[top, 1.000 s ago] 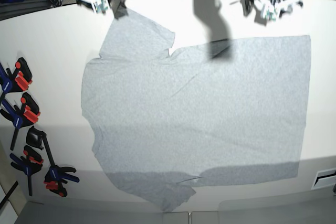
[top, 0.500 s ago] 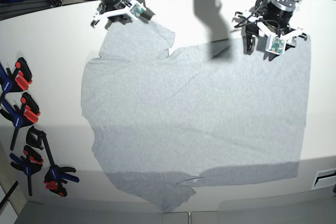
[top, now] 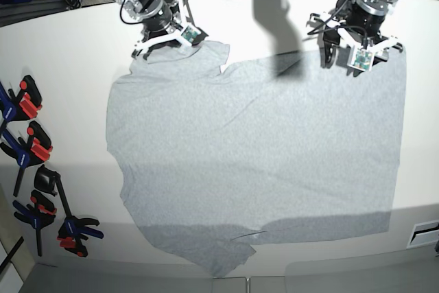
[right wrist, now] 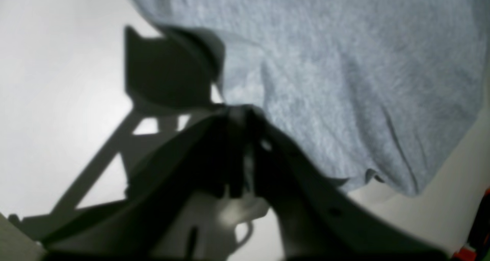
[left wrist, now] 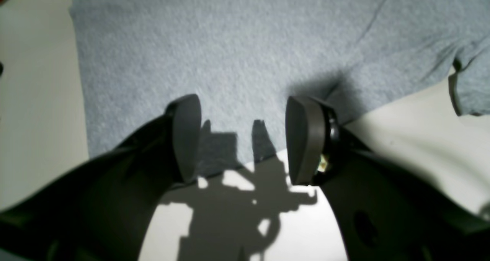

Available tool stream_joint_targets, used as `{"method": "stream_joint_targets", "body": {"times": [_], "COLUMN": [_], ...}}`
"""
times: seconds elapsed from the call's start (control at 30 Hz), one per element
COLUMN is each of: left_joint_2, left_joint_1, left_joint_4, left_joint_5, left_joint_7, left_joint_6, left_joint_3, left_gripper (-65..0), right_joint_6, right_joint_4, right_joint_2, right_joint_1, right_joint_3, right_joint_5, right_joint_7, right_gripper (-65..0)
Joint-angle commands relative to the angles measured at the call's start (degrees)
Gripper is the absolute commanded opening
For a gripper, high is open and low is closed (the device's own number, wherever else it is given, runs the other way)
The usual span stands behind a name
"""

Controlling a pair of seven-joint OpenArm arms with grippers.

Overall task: Fold the T-shirt properly
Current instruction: 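Move both grippers down to the grey shirt's shoulder edges by the collar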

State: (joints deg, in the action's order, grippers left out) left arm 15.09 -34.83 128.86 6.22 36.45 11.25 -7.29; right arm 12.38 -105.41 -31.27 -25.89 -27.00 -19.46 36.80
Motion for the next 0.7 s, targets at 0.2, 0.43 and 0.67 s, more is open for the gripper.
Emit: {"method": "stream_joint_targets", "body": {"times": [0.2, 0.43, 0.67], "left_joint_2": [0.3, 0.3, 0.3], "left_joint_1": [-0.4, -0.4, -0.4], "left_joint_4": [0.9, 0.9, 0.9], "left_joint_5": [-0.8, -0.8, -0.8], "left_joint_7": [0.0, 0.0, 0.0], "left_joint_6": [5.5, 5.5, 5.5], "left_joint_3": [-0.2, -0.2, -0.2], "left_gripper": [-31.9, -31.9, -31.9], "right_joint_6": [-0.7, -4.7, -5.4], "right_joint_4": [1.5, -3.0, -8.3], "right_joint_2": [-0.7, -2.2, -7.2], "right_joint_1": [-1.0, -1.0, -1.0], "right_joint_3": [-4.3, -11.0, -17.9], "right_joint_5": [-7.0, -14.0, -15.3], "right_joint_7": [5.1, 11.4, 14.4], "right_gripper": [-65.0, -65.0, -65.0]}}
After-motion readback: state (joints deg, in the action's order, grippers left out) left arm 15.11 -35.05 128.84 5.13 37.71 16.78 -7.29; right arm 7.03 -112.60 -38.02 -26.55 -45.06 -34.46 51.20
